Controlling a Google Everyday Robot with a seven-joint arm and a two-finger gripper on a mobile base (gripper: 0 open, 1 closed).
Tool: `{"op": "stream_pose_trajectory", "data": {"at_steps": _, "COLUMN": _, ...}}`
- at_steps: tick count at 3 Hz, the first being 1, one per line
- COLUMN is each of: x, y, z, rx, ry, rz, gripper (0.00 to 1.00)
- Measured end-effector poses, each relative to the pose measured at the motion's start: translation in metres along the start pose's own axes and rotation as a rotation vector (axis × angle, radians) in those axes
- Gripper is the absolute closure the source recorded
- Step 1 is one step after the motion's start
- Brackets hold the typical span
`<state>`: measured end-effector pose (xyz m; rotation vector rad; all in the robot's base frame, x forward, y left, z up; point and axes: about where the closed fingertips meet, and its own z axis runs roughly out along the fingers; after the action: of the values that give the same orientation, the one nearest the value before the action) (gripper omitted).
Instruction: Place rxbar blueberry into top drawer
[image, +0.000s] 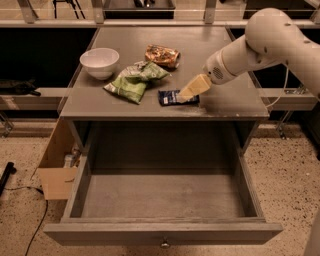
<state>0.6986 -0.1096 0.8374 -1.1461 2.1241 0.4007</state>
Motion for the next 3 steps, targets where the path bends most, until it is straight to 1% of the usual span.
{"op": "stream_pose_trajectory", "data": {"at_steps": 1, "x": 0.018, "y": 0.002, "z": -0.001, "rx": 0.004, "ry": 0.007, "rz": 0.028, "gripper": 0.00}}
{"op": "stream_pose_trajectory", "data": {"at_steps": 2, "x": 0.019, "y": 0.002, "z": -0.001, "rx": 0.003, "ry": 0.008, "rz": 0.029, "gripper": 0.00}}
{"op": "stream_pose_trajectory", "data": {"at_steps": 3, "x": 0.018, "y": 0.017, "z": 0.029, "rx": -0.043, "ry": 0.049, "rz": 0.003, "gripper": 0.00}}
